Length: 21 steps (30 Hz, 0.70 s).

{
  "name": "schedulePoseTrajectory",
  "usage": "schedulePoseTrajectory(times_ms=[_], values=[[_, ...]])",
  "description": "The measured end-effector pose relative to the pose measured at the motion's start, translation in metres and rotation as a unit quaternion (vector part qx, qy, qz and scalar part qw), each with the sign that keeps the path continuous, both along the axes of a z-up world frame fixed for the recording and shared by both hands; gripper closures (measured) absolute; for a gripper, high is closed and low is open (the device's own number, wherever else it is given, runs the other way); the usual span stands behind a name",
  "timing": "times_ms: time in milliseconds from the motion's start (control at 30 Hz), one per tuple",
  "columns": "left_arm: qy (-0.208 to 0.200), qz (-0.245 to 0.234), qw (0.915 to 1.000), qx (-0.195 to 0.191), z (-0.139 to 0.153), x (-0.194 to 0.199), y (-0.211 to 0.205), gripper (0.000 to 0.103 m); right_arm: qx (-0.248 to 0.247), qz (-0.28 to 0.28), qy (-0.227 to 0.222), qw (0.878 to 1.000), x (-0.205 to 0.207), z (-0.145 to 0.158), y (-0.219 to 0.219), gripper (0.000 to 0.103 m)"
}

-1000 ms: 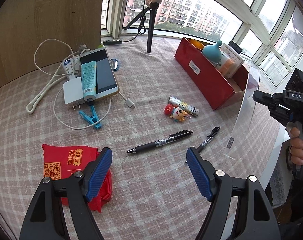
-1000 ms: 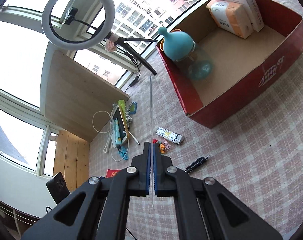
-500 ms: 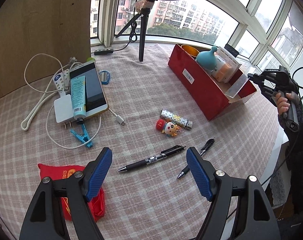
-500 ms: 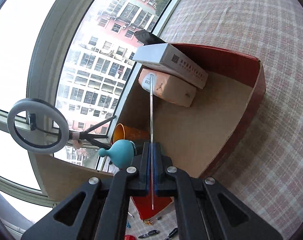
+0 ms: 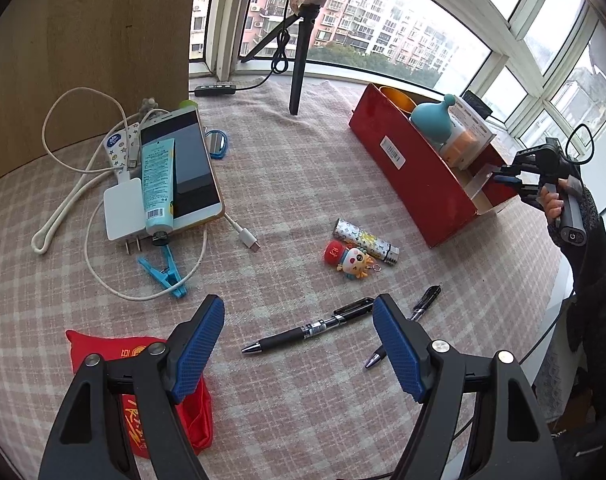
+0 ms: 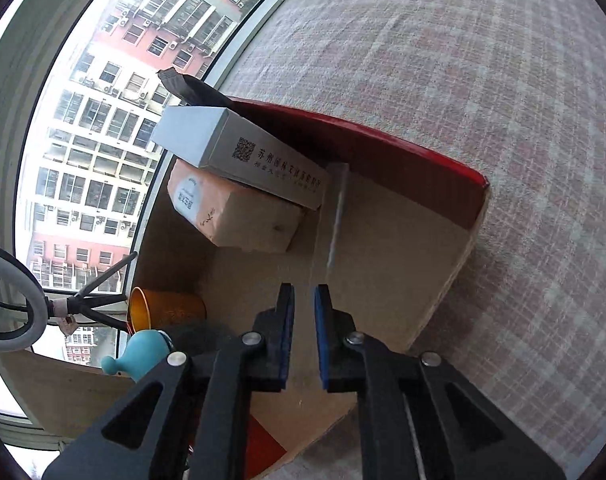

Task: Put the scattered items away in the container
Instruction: 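Release the clear bag inside the box and hold the right gripper there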

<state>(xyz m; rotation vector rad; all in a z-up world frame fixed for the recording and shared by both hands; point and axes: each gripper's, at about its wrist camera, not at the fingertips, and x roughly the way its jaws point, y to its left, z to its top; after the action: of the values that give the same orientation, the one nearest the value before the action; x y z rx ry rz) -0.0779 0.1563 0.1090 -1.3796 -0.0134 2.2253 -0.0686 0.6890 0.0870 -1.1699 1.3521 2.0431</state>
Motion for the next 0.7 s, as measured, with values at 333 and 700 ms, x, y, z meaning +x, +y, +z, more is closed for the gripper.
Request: schedulePoseTrajectory(times_ms=[333,700], values=[[0.015,-0.017,0.9994,-0.025,0.007,-0.003,0.012,0.029,0.195,0.308,-0.049,0.930,-0.058,0.036,-0.051,0.086],[0.075,-0.063,0.9933,-0.061,0.058,0.011,0.072,0.028,0.239,0.532,-0.164,0.795,-0.117,-0.035,-0.070,0.097]])
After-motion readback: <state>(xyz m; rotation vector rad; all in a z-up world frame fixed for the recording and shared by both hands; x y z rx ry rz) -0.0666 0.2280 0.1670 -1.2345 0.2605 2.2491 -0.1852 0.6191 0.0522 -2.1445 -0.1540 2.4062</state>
